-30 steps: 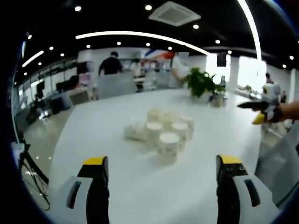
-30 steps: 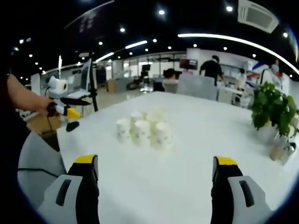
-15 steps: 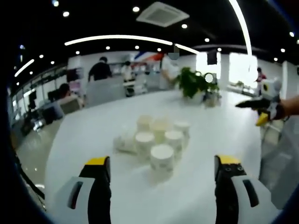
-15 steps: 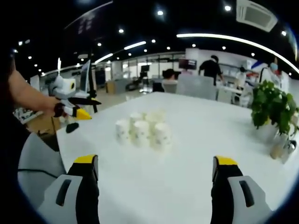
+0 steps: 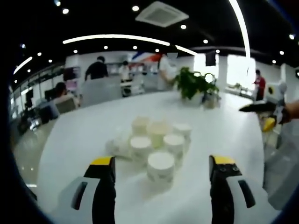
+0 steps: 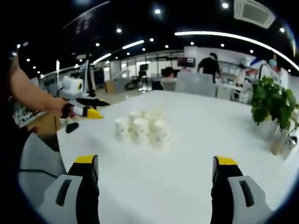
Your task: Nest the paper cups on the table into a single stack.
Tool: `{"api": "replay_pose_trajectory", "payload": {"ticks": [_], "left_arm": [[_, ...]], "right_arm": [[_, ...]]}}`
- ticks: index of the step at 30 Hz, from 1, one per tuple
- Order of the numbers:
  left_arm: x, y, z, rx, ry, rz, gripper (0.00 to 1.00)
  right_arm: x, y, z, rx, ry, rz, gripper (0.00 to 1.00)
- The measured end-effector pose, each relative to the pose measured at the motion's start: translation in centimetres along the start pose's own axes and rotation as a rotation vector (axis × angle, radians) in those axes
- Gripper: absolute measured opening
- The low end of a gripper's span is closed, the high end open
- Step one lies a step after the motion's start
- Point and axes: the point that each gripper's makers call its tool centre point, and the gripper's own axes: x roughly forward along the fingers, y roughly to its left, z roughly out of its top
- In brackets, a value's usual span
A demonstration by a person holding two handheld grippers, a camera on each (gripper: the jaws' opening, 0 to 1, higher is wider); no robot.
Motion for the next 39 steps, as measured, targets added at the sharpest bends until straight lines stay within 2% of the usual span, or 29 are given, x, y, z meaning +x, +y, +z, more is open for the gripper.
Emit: {"api": "replay_pose_trajectory", "payload": {"ticks": [9,13,19,21,23,28,33,39], "left_arm": [[2.3,-0.2,-1.0,0.015,0.031,-0.033,0.74],[3.4,0.1,-2.1,0.043,0.065,-0.03,0.61],[5.1,0.1,-3.0,0.038,0.085,-0.048,0.57],[5.6,0.0,-3.3,0.034,0.091,-0.05,0.53],[5.9,0.0,-3.7,0.049,0.102,-0.047,0.49],[6.5,-0.2,-4.2,0.05,0.117,-0.051,0.48],[6.8,0.1,-4.7,0.056,0.133,-0.045,0.36],[6.6,0.2,-4.7,0.062,0.131,-0.038,0.36]], "right_arm": [[0.8,0.3,-0.3,0.008,0.003,0.007,1.0],[1.0,0.2,-0.2,0.015,-0.001,0.009,1.0],[1.2,0.1,-0.2,0.018,0.004,0.008,1.0],[1.1,0.1,-0.3,0.019,0.009,0.009,1.0],[1.1,0.0,-0.3,0.02,0.011,0.008,1.0],[1.0,-0.2,-0.7,0.027,0.018,0.006,1.0],[1.0,-0.1,-0.9,0.033,0.023,0.008,1.0],[1.2,-0.2,-0.9,0.034,0.022,0.01,1.0]]}}
